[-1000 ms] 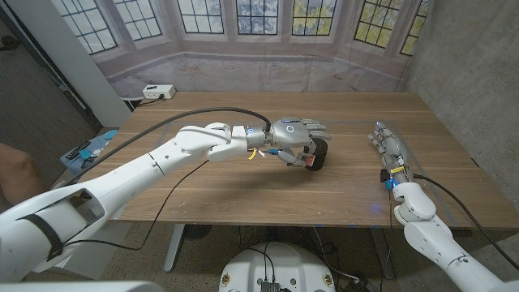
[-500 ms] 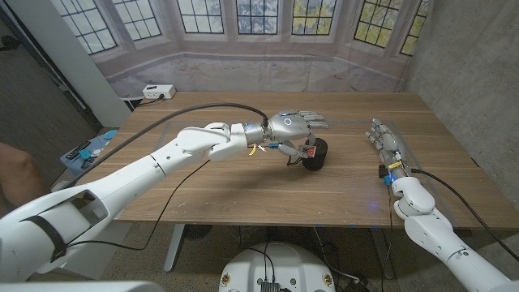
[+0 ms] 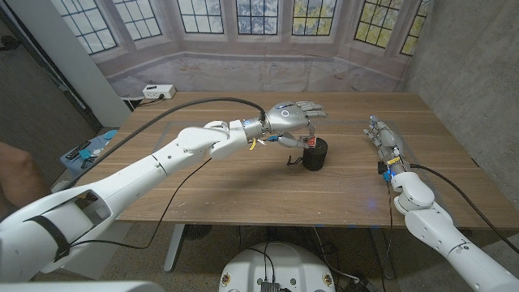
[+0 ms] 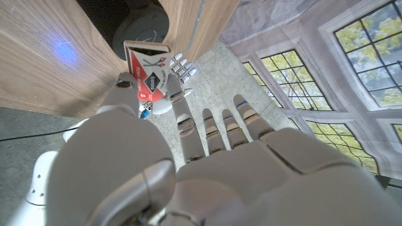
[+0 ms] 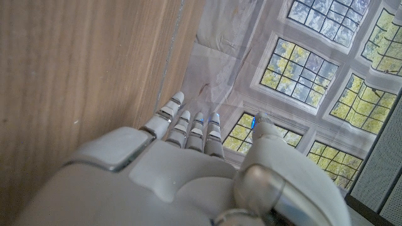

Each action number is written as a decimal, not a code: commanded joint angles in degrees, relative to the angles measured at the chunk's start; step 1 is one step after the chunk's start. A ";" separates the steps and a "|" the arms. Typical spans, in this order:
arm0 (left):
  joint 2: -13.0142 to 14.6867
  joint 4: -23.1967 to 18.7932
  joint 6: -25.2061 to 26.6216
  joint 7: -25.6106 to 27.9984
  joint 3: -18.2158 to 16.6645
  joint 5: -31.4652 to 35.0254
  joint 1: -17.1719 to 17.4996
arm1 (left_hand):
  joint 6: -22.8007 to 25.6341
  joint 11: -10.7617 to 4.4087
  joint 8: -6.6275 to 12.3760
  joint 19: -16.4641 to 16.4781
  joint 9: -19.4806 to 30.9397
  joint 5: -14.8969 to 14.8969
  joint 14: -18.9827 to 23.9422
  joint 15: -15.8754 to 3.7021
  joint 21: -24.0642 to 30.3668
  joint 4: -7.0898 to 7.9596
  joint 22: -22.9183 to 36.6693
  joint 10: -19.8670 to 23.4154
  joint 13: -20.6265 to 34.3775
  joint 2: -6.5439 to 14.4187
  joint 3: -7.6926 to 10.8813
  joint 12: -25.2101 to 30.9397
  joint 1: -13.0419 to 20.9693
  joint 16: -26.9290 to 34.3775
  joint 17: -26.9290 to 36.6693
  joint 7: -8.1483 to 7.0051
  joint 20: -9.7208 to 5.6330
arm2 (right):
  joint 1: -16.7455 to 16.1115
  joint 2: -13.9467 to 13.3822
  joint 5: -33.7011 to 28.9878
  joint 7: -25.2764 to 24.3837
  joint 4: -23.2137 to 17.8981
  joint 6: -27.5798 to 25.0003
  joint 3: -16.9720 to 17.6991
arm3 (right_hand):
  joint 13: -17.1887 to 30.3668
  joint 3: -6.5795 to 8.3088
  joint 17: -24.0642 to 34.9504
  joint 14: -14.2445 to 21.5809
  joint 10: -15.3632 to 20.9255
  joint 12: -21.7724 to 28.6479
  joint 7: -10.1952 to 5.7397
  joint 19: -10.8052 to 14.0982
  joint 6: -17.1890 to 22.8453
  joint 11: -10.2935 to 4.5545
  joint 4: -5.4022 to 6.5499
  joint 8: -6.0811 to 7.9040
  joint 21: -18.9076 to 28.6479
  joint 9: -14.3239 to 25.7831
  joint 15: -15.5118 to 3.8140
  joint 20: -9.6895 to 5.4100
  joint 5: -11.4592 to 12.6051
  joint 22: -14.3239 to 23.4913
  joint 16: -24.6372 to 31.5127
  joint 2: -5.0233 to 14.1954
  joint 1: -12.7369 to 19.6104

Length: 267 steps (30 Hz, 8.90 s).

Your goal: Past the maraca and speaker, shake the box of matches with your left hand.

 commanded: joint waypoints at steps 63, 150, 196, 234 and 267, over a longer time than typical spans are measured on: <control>-6.09 3.02 10.89 7.36 -7.25 -26.79 9.20 | 0.79 0.27 -0.21 0.13 0.25 -0.07 1.39 0.05 -0.43 0.23 0.23 1.35 0.22 1.77 -0.82 -0.53 0.17 -0.15 0.14 0.65 0.02 | 5.98 -3.11 0.01 0.28 -3.07 -10.70 -2.49 | 0.27 0.50 0.09 0.60 0.60 0.17 0.10 0.82 0.57 0.24 -0.07 0.20 0.16 0.13 0.41 -1.24 0.00 0.21 0.25 0.10 0.66; -13.49 14.97 7.44 -6.02 -10.03 -61.76 8.70 | -0.66 1.70 -0.92 -1.59 0.95 0.17 0.30 1.58 -0.64 0.16 0.37 0.66 0.28 3.07 -1.41 -1.30 0.15 -0.41 0.25 1.97 0.94 | 15.75 -1.93 0.20 4.09 3.04 -16.69 -7.24 | 0.27 0.65 0.12 0.71 0.67 0.14 0.19 0.98 0.78 0.34 0.02 0.21 0.14 0.14 0.45 -1.03 0.00 0.20 0.27 0.17 0.77; -13.60 10.89 5.14 -19.20 -7.45 -70.16 9.86 | -0.92 1.96 -1.21 -2.23 1.15 0.29 -0.27 2.07 -0.61 0.07 0.41 0.32 0.30 3.46 -1.81 -1.46 0.14 -0.44 0.26 2.32 1.16 | 15.52 -1.34 0.23 3.71 3.53 -16.49 -7.52 | 0.27 0.71 0.11 0.71 0.65 0.12 0.19 1.02 0.92 0.19 0.03 0.23 0.12 0.15 0.50 -1.02 0.00 0.20 0.25 0.15 0.83; -8.50 6.70 17.87 -11.40 -9.55 -63.90 12.13 | -1.15 2.23 -1.46 -2.35 1.28 0.45 -0.50 2.39 -0.47 -0.12 0.42 0.12 0.30 3.76 -2.00 -1.49 0.39 -0.38 0.26 2.57 1.26 | 17.51 -0.36 0.90 6.66 6.85 -16.57 -8.65 | 0.28 0.72 0.13 0.75 0.74 0.15 0.21 1.13 1.04 0.56 0.08 0.23 0.15 0.16 0.65 -1.01 -0.01 0.20 0.25 0.12 0.81; -7.51 11.73 27.26 -7.45 -8.87 -63.31 10.59 | -1.30 2.38 -1.70 -2.50 1.34 0.52 -0.50 2.40 -0.40 -0.19 0.43 -0.02 0.31 3.90 -2.20 -1.50 0.56 -0.32 0.26 2.77 1.16 | 19.07 0.12 1.13 8.99 9.49 -16.27 -9.31 | 0.28 0.76 0.13 0.94 0.84 0.18 0.26 1.21 1.25 0.79 0.10 0.26 0.14 0.16 0.73 -0.80 -0.01 0.20 0.30 0.15 0.84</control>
